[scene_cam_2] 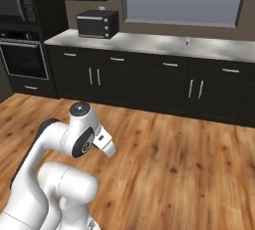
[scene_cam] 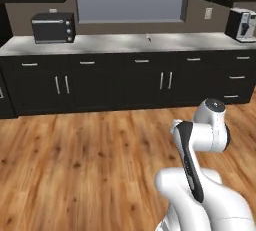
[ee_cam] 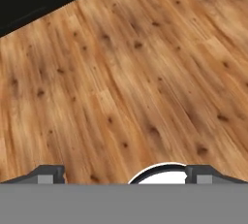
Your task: Organize the utensils by type. Pick up the wooden spoons from the counter and place them in the open cabinet. Then pick up the metallic utensils from the counter and place them in the open drawer.
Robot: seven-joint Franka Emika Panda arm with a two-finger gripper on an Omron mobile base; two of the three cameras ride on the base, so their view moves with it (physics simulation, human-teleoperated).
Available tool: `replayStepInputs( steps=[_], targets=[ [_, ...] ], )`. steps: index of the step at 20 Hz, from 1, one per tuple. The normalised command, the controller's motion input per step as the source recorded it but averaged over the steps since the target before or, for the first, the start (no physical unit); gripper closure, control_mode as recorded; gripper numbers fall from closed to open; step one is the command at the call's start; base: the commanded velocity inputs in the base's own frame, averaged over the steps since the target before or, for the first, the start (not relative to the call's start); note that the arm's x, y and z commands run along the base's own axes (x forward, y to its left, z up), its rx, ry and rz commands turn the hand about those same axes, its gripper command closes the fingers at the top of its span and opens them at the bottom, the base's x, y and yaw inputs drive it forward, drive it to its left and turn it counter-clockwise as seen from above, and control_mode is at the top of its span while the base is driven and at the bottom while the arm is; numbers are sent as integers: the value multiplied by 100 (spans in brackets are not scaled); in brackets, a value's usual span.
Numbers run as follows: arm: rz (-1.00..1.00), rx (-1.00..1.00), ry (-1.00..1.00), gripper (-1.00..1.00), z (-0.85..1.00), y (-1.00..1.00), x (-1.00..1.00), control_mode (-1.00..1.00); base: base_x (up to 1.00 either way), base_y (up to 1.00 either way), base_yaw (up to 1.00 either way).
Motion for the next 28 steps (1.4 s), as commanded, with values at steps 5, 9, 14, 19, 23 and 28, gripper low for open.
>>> replayStepInputs(
  steps=[5,9,14,19,23,28],
  targets=[
    [0,0,0,-100,0,0,0,100,100,-44,21],
    [0,0,0,-100,0,0,0,100,100,-49,16],
    [0,0,0,-100,0,0,0,100,100,-53,16],
    [0,0,0,-100,0,0,0,100,99,-58,16],
    [0,0,0,-100,0,0,0,100,94,-66,14],
    [0,0,0,-100,0,0,0,100,76,-64,11]
  ],
)
